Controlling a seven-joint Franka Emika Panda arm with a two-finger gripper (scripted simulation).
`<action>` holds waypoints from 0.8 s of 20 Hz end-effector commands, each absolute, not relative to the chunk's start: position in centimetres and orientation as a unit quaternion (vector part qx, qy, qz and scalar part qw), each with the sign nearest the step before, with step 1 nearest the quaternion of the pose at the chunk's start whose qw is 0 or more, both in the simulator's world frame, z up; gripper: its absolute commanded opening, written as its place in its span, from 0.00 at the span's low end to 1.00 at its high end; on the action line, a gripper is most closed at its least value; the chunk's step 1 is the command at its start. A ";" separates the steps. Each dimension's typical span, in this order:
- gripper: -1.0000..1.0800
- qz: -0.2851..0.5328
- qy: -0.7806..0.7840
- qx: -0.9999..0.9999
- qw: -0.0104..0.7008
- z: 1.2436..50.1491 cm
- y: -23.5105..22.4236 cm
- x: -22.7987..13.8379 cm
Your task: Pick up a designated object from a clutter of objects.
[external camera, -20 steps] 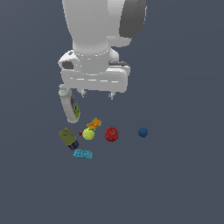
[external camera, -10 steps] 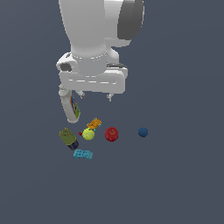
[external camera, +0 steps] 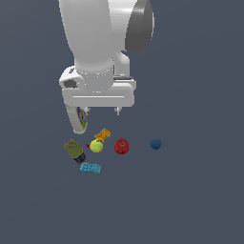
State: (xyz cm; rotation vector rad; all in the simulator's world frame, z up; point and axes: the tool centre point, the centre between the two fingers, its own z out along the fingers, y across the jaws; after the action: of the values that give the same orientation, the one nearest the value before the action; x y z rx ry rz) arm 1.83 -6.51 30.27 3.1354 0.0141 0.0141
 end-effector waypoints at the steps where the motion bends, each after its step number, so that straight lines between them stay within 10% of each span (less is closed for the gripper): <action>1: 0.96 0.004 0.029 1.000 0.004 29.6 -6.8 2.3; 16: 0.96 0.000 0.207 0.978 0.009 24.8 -8.9 5.6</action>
State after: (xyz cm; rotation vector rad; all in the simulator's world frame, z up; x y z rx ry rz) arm 5.31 -8.63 25.35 3.0685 0.5899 0.0020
